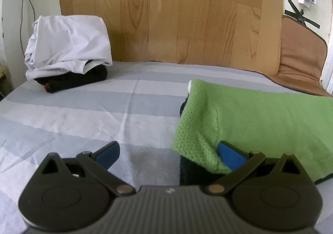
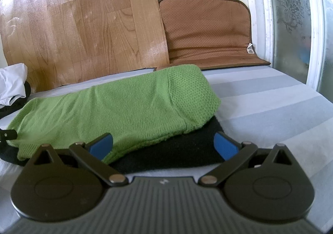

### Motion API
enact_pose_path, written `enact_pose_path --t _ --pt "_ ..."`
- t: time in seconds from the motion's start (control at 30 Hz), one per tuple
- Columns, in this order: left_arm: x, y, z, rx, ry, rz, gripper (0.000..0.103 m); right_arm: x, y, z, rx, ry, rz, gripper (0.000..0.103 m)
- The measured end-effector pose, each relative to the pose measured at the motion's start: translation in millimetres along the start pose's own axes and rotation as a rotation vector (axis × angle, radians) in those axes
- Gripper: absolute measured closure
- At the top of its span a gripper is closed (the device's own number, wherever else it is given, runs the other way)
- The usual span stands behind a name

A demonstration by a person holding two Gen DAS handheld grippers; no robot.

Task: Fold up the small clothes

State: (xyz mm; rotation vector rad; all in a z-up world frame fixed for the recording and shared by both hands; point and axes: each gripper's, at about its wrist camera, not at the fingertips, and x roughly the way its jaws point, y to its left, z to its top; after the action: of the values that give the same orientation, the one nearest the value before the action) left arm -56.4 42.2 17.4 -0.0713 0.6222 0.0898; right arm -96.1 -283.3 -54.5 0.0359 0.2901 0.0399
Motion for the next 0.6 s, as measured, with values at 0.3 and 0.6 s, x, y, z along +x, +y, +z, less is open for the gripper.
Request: enact_pose_path --t 0.3,0.6 --pt "-0.7 -0.4 0.1 0.009 -0.005 0.002 0.0 0.0 0.1 0.0 -0.002 -0.003 -0.001 0.0" --pt "-1.1 -0.5 0.1 0.015 -0.004 0.004 0.0 -7.8 2.6 -1.5 -0.01 -0.052 -0.015 0.002"
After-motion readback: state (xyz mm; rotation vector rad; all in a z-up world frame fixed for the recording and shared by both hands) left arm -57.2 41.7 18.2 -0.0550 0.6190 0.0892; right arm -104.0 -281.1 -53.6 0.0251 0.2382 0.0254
